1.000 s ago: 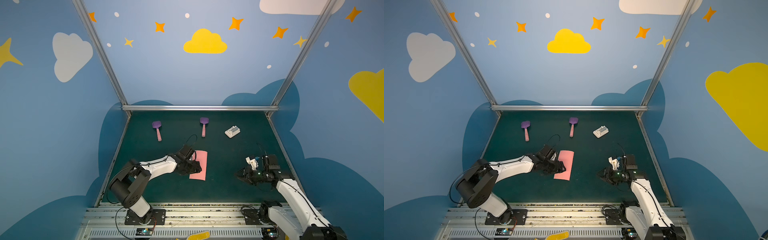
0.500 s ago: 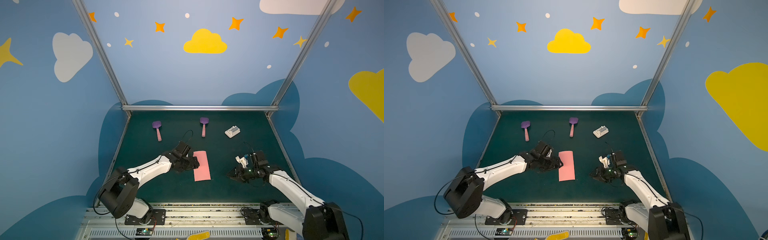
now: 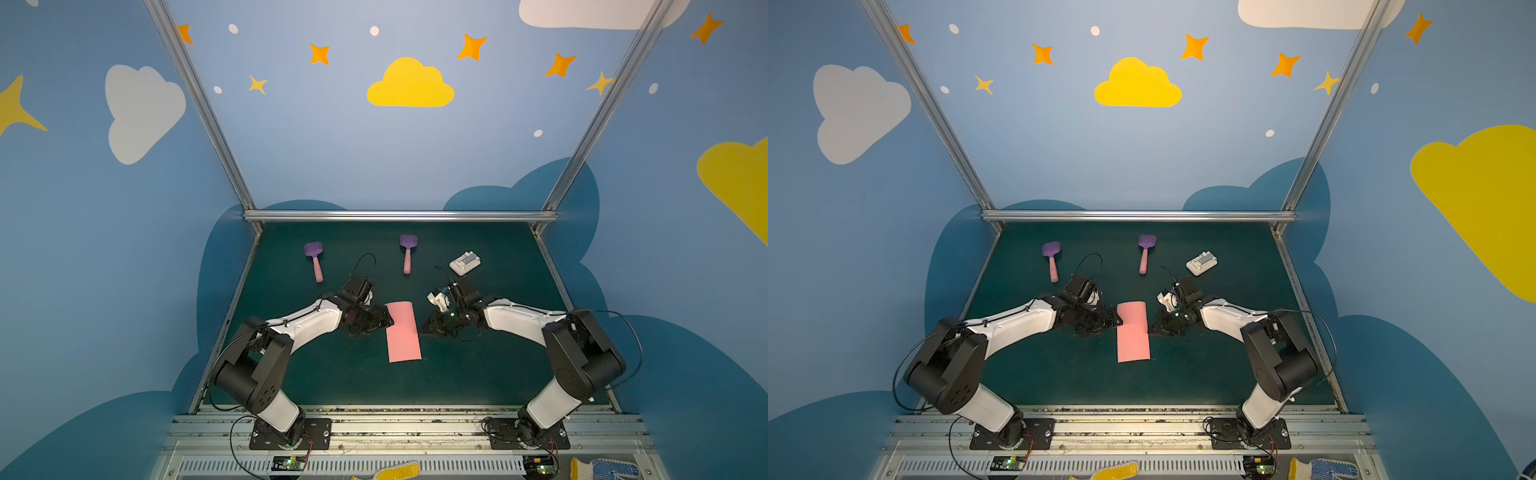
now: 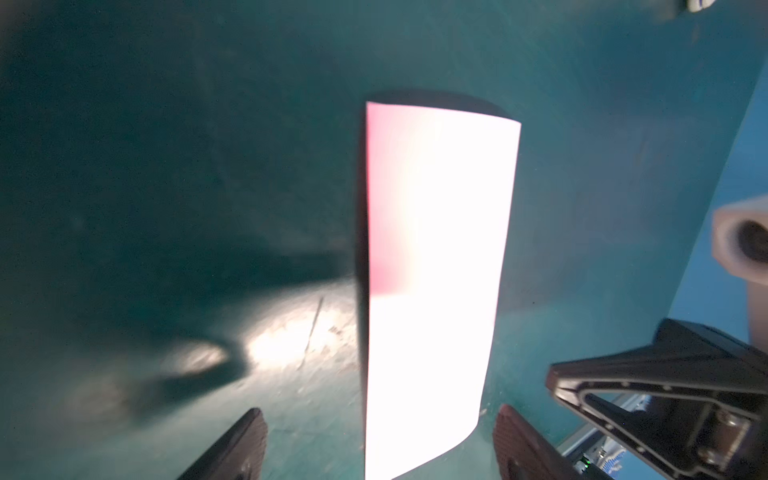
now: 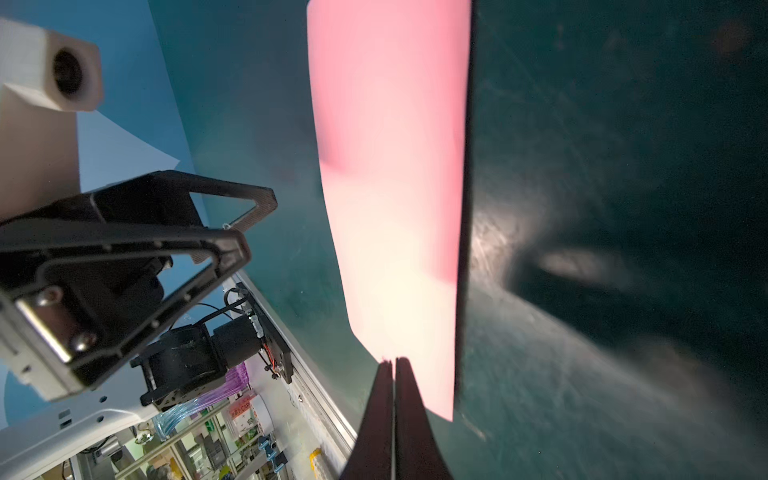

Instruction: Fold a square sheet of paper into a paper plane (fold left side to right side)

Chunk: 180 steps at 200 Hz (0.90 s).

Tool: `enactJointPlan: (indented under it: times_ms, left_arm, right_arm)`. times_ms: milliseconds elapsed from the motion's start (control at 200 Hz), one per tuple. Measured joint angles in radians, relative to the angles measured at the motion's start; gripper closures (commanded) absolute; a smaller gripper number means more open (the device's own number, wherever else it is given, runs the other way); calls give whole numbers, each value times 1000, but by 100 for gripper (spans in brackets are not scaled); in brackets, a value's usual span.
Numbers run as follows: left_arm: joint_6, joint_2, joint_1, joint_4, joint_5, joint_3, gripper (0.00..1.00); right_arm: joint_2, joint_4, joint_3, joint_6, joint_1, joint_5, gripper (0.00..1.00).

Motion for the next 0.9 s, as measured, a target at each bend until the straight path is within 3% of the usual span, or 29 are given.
enactJointPlan:
  times_ms: [496,901]
  left_arm:
    - [-11,79,0,73,83,18,15]
    - [-47,84,-1,178,147,-42,15]
  right_arm:
    - [187,28,87,-8,27,16,100]
    - [189,41,79,-29,25,25,100]
